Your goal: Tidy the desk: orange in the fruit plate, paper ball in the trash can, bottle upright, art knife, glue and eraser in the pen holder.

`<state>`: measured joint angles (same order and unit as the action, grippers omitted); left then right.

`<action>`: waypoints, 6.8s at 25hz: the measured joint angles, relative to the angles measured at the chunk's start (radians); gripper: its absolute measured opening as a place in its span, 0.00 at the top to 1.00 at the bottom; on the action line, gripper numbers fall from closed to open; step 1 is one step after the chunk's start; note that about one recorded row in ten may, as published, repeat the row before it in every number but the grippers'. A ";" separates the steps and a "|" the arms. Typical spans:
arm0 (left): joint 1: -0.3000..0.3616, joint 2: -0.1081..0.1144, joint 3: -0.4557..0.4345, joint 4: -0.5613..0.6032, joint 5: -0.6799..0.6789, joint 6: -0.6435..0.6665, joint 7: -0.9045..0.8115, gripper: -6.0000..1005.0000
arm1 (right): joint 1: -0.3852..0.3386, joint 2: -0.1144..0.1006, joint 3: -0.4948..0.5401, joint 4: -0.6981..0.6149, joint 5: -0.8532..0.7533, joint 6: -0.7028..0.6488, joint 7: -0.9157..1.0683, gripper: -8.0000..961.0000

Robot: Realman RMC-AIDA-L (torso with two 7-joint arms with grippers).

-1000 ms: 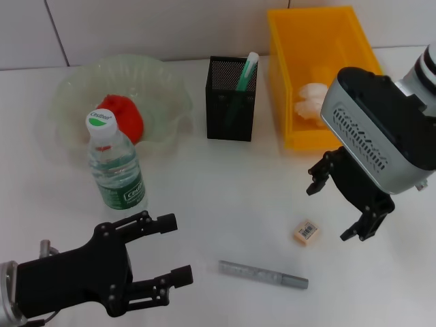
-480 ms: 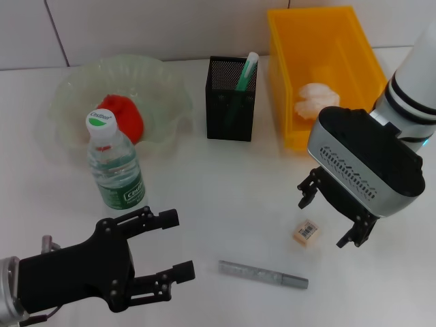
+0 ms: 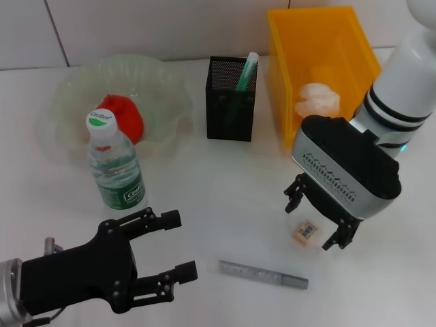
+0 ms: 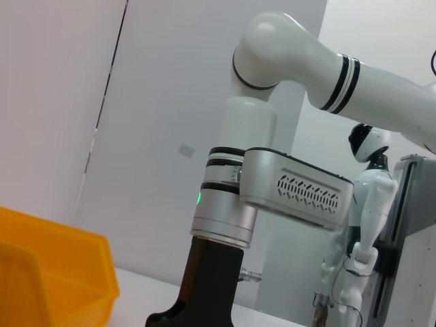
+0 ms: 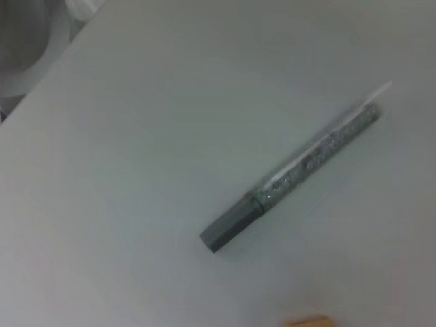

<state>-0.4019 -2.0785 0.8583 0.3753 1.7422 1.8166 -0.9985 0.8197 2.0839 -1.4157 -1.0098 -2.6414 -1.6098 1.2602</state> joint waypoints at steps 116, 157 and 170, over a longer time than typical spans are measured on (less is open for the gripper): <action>0.012 0.017 0.053 0.053 0.048 0.066 -0.005 0.19 | -0.036 -0.005 0.230 -0.623 0.092 -0.074 1.243 0.20; 0.061 0.031 0.042 0.093 0.091 -0.020 0.100 0.19 | -0.029 0.003 -0.318 -0.253 0.221 -0.016 1.242 0.28; 0.061 0.031 0.049 0.092 0.091 -0.056 0.098 0.19 | -0.026 0.006 -0.439 -0.217 0.215 0.065 1.245 0.28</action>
<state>-0.3404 -2.0478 0.9073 0.4675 1.8331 1.7610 -0.9002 0.7933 2.0894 -1.8543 -1.2271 -2.4264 -1.5451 2.5048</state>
